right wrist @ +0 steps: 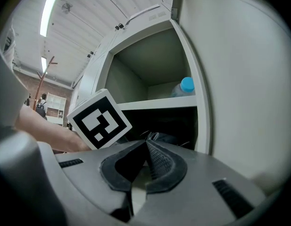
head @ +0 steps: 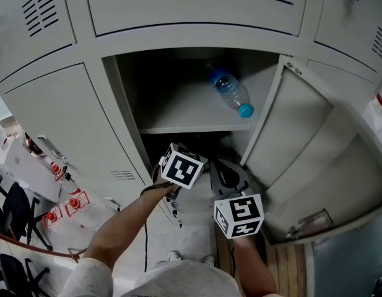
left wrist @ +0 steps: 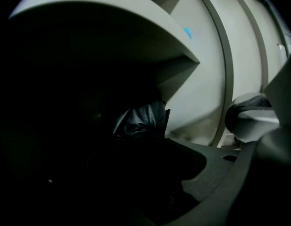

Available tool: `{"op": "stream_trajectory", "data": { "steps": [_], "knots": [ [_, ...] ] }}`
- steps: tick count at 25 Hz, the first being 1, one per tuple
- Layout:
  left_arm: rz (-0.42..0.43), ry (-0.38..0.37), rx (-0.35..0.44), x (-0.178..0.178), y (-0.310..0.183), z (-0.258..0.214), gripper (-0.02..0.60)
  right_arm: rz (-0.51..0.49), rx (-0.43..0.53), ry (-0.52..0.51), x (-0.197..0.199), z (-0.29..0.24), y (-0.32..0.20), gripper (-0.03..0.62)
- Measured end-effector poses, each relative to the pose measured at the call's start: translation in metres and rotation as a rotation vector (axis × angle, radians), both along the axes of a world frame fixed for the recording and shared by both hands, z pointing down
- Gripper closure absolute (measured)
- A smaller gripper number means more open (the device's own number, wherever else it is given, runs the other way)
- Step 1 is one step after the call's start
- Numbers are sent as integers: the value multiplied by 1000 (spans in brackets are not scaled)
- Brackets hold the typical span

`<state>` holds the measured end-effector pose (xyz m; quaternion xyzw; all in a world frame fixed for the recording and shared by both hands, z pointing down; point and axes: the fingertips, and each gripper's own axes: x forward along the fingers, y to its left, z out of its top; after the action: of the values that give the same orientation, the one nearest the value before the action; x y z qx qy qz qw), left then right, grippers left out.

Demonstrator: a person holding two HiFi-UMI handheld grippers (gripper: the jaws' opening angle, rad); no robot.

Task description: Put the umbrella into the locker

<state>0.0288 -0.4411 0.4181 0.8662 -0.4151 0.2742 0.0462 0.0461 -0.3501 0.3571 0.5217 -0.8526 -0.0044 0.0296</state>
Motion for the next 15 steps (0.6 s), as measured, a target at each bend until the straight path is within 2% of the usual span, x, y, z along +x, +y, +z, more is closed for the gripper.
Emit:
{"op": "stream_trajectory", "data": {
  "steps": [15],
  "knots": [
    [23,-205,73,3,-35,8,336,15,-13,-8,3,2,-5,591]
  ]
}}
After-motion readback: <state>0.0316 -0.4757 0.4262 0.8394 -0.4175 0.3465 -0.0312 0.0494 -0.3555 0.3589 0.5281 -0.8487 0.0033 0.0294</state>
